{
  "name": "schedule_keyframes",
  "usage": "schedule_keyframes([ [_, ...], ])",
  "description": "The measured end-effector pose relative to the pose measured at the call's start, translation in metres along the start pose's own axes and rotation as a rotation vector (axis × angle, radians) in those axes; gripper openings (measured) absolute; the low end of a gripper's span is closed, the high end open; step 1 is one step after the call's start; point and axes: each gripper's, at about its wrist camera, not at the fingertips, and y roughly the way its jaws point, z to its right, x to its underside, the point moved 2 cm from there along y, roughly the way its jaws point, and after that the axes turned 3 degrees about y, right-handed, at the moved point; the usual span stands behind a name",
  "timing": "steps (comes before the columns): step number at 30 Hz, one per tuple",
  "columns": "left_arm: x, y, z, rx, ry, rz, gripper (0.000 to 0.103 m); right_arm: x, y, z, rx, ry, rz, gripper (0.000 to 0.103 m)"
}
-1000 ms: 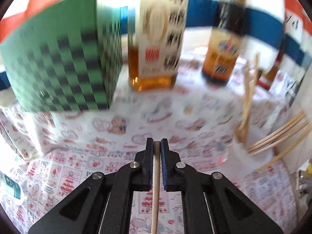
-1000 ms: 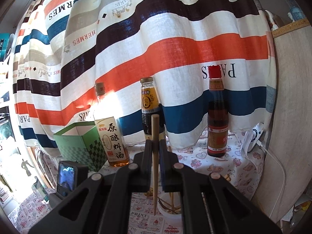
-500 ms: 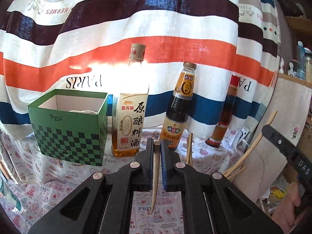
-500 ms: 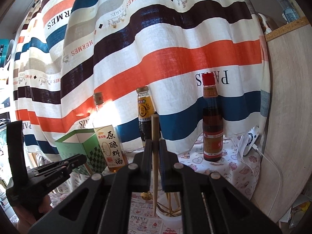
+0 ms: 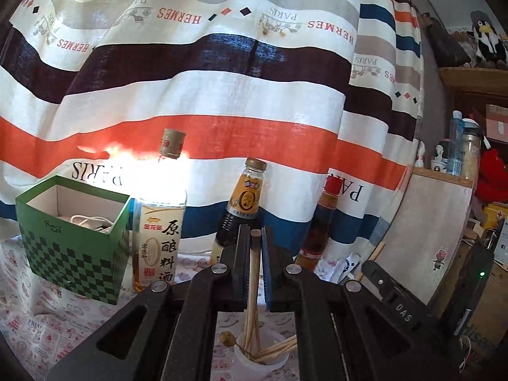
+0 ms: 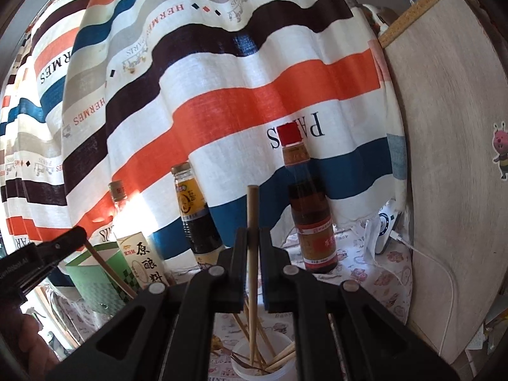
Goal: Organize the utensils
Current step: 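Open both tools to release the chopsticks into the cup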
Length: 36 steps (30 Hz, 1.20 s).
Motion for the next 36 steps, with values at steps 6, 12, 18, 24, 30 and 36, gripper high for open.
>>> schedule_keyframes([
  [6, 0.027, 0.03, -0.002, 0.026, -0.058, -0.027, 0.006, 0.012, 0.027, 0.011, 0.028, 0.01, -0.1, 0.006],
  [12, 0.057, 0.055, 0.001, -0.014, 0.013, -0.092, 0.006, 0.025, 0.052, 0.018, 0.037, 0.002, -0.233, 0.007],
  [18, 0.077, 0.073, -0.004, -0.057, 0.033, -0.139, 0.006, 0.041, 0.071, 0.022, -0.082, 0.033, -0.357, 0.008],
  [24, 0.097, 0.086, -0.015, -0.057, 0.015, -0.203, 0.007, 0.045, 0.071, 0.016, -0.086, 0.008, -0.367, 0.032],
  [30, 0.079, 0.051, -0.01, -0.094, 0.115, -0.165, 0.04, 0.034, 0.055, 0.005, -0.108, -0.028, -0.3, 0.054],
  [36, 0.042, -0.011, -0.015, -0.178, 0.239, -0.024, 0.075, 0.02, 0.025, -0.018, -0.131, -0.082, -0.195, 0.054],
])
